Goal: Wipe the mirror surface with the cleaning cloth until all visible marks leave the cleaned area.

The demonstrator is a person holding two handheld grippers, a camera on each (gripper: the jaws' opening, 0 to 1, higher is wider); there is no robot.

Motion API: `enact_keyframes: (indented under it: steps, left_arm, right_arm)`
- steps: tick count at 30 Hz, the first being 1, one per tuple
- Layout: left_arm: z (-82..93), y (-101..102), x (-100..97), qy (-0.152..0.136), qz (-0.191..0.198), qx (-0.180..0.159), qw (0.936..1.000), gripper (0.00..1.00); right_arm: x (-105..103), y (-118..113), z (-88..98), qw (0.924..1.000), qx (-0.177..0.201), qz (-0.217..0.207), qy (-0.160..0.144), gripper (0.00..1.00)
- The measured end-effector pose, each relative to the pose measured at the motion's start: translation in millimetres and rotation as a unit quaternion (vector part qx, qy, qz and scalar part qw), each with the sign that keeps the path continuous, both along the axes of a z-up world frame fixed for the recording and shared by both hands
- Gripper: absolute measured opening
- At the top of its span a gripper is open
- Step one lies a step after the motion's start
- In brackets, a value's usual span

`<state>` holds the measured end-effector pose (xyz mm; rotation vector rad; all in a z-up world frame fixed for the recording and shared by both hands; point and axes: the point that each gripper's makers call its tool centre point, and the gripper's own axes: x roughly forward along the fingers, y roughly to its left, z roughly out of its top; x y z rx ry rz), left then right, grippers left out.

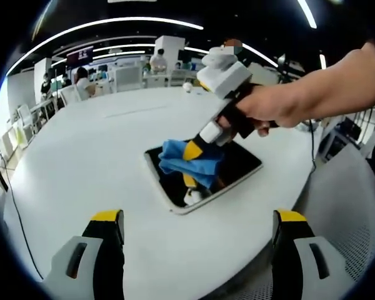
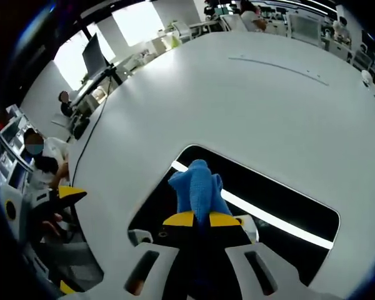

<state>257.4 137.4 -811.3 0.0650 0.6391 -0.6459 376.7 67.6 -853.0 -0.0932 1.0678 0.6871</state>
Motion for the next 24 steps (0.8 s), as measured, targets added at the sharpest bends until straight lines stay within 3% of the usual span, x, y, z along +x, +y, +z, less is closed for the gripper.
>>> enact_keyframes:
  steps: [24]
  left_arm:
    - [1.9,-5.6,-5.8,0.000,-0.022,0.008,0.9997,0.99]
  right_arm:
    - [1.6,-35.2,-0.8,0.9990,0.000,-0.044,0.000,0.00]
